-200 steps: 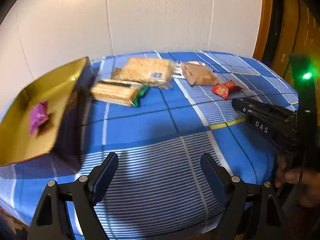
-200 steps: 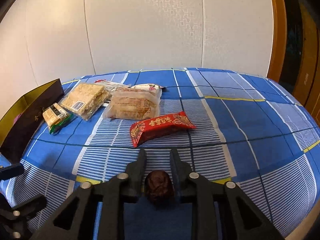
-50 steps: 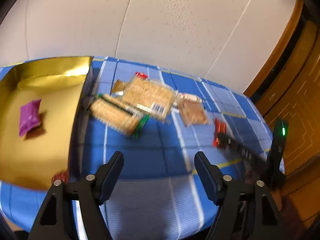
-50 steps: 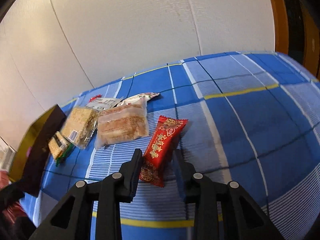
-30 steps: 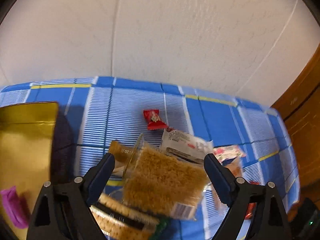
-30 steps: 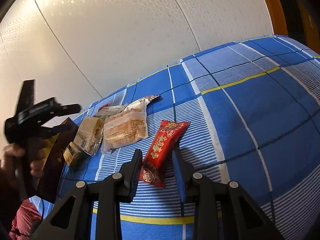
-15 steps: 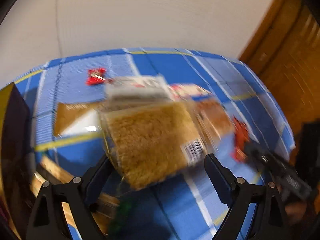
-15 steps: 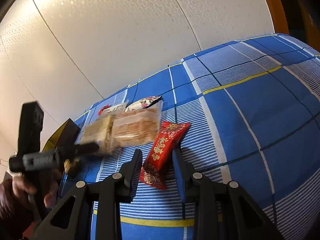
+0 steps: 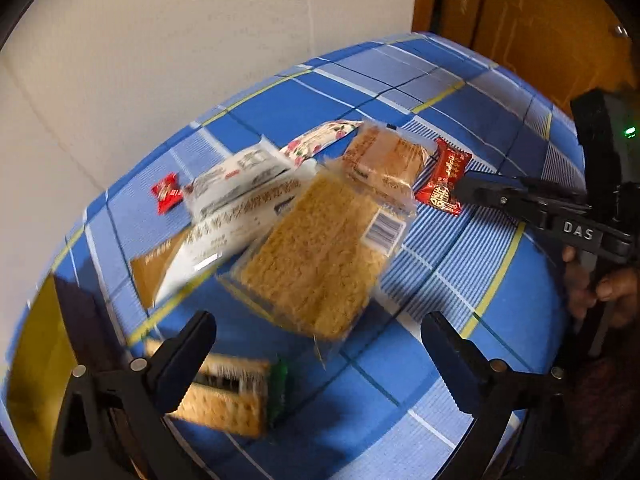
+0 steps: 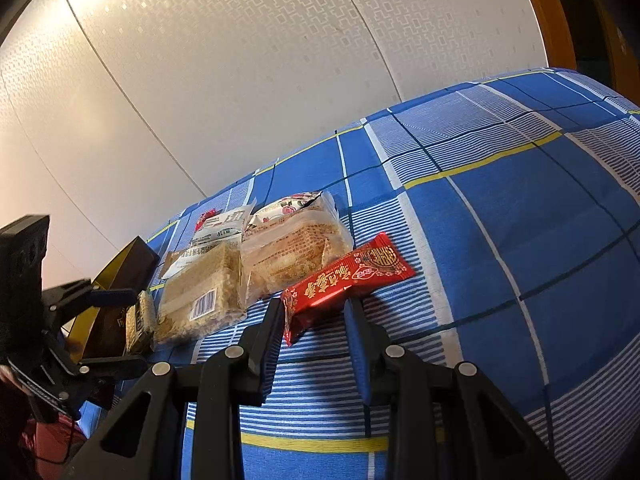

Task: Organize snacks

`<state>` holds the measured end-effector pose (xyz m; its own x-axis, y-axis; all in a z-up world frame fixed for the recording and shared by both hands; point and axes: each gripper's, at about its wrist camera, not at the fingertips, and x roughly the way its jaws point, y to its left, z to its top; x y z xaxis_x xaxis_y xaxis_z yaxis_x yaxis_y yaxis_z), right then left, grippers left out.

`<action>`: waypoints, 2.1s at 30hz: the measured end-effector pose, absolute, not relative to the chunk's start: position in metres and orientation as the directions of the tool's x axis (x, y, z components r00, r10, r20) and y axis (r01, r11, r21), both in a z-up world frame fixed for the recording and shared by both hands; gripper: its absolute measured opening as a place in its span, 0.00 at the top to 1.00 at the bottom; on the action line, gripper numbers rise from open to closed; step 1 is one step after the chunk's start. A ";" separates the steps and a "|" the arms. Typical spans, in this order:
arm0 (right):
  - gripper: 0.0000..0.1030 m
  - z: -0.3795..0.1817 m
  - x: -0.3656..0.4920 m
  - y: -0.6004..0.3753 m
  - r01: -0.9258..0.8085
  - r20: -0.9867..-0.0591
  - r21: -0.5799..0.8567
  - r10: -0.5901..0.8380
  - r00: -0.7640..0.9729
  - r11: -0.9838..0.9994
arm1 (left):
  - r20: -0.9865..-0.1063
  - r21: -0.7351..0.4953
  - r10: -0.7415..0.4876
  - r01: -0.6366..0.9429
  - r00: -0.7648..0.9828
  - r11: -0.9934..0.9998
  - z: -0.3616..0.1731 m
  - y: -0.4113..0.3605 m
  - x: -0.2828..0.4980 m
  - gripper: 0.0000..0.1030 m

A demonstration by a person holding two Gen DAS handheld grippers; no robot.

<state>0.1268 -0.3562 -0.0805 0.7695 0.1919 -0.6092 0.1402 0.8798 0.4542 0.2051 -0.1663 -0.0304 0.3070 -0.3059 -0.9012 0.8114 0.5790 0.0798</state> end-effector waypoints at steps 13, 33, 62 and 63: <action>0.70 -0.081 0.125 -0.360 0.138 -0.599 0.480 0.209 0.773 0.866 | -0.928 0.149 -0.226 0.851 0.296 0.503 -0.057 -0.198 0.236 0.01; 0.64 -0.077 0.123 -0.367 0.230 -0.615 0.519 0.173 0.770 0.823 | -0.854 0.037 -0.323 0.666 0.408 0.745 -0.053 -0.161 0.170 0.22; 0.67 -0.071 0.134 -0.351 0.281 -0.699 0.325 0.029 0.715 0.903 | -0.744 -0.286 -0.503 0.470 0.440 0.835 -0.024 -0.078 0.154 0.37; 0.67 -0.071 0.133 -0.350 0.281 -0.697 0.324 0.027 0.716 0.903 | -0.743 -0.287 -0.503 0.469 0.441 0.835 -0.025 -0.077 0.155 0.37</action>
<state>0.1332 -0.3502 -0.0708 0.7162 0.0273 -0.6973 0.2810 0.9034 0.3240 0.1548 -0.0772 -0.0252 0.4410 -0.5030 -0.7433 0.4687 0.8354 -0.2872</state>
